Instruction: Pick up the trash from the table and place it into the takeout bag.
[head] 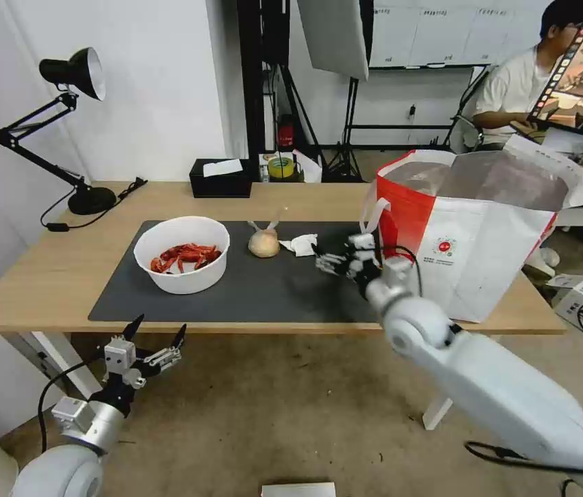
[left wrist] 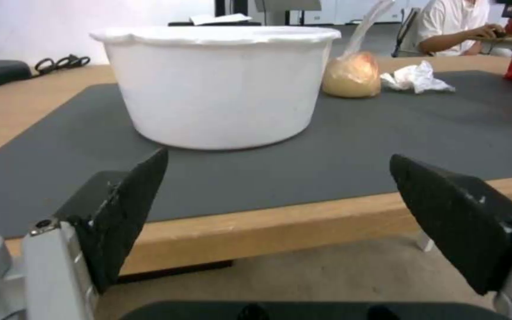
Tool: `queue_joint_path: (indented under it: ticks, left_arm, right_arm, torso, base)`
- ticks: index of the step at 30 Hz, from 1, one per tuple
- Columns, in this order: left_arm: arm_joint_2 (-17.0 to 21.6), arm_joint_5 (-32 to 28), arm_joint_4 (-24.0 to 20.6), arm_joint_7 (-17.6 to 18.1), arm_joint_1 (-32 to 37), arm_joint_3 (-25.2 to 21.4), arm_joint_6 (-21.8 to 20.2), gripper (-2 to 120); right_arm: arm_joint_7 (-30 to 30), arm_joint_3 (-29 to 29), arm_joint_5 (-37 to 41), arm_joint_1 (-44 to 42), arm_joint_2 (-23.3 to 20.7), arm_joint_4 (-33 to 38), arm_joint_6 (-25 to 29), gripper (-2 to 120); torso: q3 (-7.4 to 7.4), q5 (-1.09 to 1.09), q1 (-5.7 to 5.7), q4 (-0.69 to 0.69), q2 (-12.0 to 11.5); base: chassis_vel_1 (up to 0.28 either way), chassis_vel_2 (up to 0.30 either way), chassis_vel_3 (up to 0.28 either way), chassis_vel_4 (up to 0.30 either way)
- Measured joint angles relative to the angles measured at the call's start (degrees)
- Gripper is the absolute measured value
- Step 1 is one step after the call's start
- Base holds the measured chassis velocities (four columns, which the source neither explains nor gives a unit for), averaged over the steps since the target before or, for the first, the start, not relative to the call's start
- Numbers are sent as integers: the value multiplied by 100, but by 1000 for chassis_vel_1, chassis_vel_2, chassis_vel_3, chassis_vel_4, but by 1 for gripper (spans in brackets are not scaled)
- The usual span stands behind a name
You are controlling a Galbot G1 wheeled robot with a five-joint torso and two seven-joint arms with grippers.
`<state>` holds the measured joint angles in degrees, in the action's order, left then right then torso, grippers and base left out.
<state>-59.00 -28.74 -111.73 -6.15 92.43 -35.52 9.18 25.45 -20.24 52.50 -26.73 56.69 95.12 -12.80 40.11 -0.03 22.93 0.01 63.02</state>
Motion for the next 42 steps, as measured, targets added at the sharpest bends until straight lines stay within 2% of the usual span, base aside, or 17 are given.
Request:
queue_joint_path:
  ticks: [7, 15, 30, 42]
  left_arm:
    - [-32, 8, 70, 0, -55, 72, 3, 100]
    - [-38, 14, 125, 0, -86, 102, 11, 100]
    - [-7, -1, 178, 0, -144, 127, 26, 100]
    - [13, -17, 200, -2, -149, 141, 33, 100]
  right_arm:
    - [592, -456, 175, 678, 851, -981, -497, 100]
    - [714, -519, 157, 999, 1309, -1843, -790, 100]
    - [496, -538, 170, 1306, 1656, -2604, -1093, 100]
    - [369, -527, 201, 1330, 1762, -2813, -1251, 100]
  torso:
    - [0, 2, 0, 1, 0]
    - [0, 2, 0, -1, 0]
    - [-1, 3, -1, -1, 0]
    - [-1, 3, -1, -1, 1]
  base:
    - [0, 0, 0, 0]
    - [0, 0, 0, 0]
    - [0, 0, 0, 0]
    - [0, 0, 0, 0]
